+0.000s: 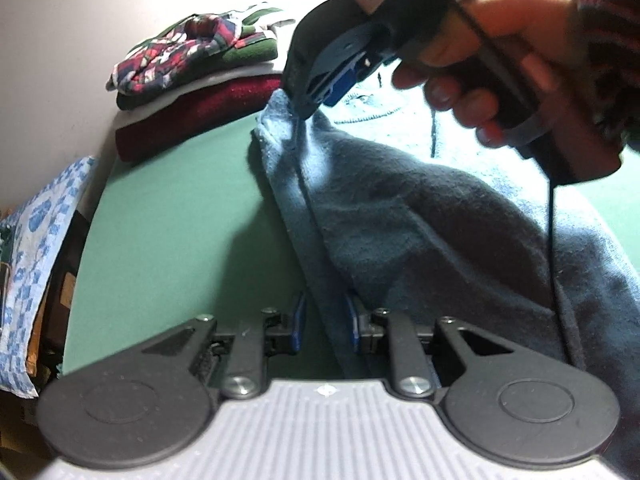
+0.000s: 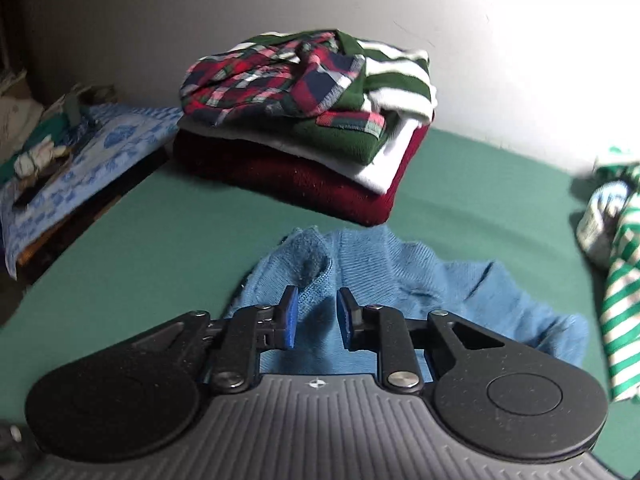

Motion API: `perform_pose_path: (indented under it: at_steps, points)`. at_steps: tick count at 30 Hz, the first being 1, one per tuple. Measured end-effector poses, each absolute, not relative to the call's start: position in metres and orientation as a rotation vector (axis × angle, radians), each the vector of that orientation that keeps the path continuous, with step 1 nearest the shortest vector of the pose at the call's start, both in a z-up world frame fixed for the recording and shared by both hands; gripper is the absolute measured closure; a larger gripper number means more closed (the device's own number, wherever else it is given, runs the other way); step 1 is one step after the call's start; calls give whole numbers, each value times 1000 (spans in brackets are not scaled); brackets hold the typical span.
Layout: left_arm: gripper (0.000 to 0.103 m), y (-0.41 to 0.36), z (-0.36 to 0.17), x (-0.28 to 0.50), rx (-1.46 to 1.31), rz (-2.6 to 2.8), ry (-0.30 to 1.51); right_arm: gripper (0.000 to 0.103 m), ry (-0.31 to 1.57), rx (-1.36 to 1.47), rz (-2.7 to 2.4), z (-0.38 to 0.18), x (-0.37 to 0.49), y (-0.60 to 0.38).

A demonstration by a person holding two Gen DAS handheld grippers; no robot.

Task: Fold clothes

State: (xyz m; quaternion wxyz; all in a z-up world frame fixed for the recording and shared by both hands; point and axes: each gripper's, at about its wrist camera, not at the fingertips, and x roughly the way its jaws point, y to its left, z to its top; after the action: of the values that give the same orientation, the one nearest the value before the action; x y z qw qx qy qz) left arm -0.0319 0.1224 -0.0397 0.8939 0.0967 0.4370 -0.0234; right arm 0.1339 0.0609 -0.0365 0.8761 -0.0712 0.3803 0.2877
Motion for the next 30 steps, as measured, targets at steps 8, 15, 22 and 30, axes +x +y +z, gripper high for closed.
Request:
perform_pose_path:
  at_steps: [8,15,22,30]
  points:
    - [91,124,-34,-33,130,-62,918,92,808,-88,624,-35,123,55]
    - [75,122,-33,-37,171,-45,923,88,866,-80,627,-46,120,64]
    - [88,118,-35,-37,166,-56,935,103,848,-96,594,-48,116,64]
    - [102,114,-30,-40,138,-77,921,90,825,-99,592,-40,117,72]
